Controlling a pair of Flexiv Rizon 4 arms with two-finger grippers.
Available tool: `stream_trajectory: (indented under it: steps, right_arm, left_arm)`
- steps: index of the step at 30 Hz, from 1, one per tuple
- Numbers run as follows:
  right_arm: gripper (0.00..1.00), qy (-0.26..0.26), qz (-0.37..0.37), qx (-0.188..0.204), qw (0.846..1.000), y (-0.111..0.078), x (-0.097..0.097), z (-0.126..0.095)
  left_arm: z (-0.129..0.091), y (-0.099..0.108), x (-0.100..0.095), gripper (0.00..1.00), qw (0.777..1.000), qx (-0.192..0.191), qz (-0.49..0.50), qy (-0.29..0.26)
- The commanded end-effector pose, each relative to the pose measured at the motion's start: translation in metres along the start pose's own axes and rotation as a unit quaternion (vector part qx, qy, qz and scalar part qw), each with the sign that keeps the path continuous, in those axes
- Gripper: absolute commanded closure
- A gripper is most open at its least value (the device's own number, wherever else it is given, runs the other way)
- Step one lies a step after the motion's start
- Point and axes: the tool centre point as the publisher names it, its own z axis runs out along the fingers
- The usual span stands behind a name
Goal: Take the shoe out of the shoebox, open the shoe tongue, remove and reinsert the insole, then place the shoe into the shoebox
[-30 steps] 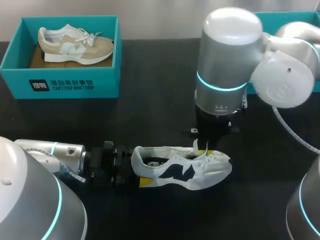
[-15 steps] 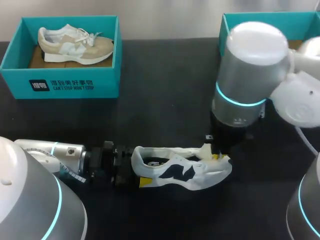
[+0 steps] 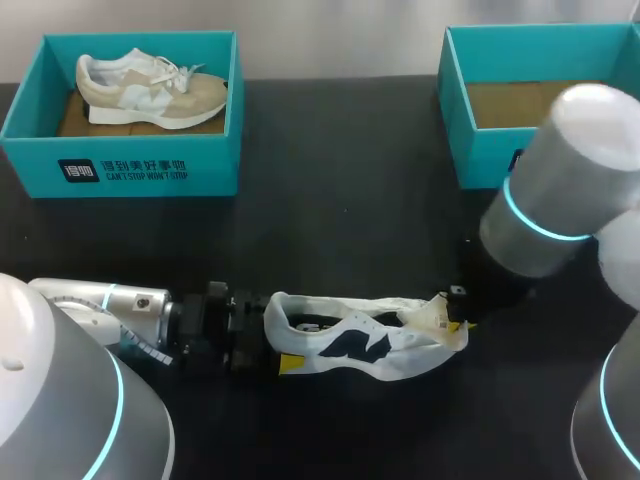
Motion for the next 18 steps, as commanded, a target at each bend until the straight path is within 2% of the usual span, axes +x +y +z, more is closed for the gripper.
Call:
stream_trajectory:
  steps: [1,5,11,14,18]
  right_arm:
    - [1.0,0.188,0.002,-0.001,0.982,0.0,-0.019,0.012]
    - [1.0,0.217,-0.005,-0.005,0.976,0.002,-0.021,0.018]
    - [0.98,0.232,0.0,-0.007,0.973,0.002,-0.021,0.027]
    - [0.71,0.235,0.001,-0.011,0.972,0.004,-0.023,0.03]
    - [0.68,0.236,0.002,-0.016,0.972,0.005,-0.023,0.027]
  left_arm:
    - [-0.002,0.004,0.0,1.0,1.0,0.0,0.0,-0.001]
    - [-0.002,0.004,0.0,1.0,1.0,0.0,0.0,-0.001]
    - [-0.002,0.004,0.0,1.0,1.0,0.0,0.0,-0.001]
    - [-0.002,0.004,0.0,1.0,1.0,0.0,0.0,-0.001]
    - [-0.002,0.004,0.0,1.0,1.0,0.0,0.0,-0.001]
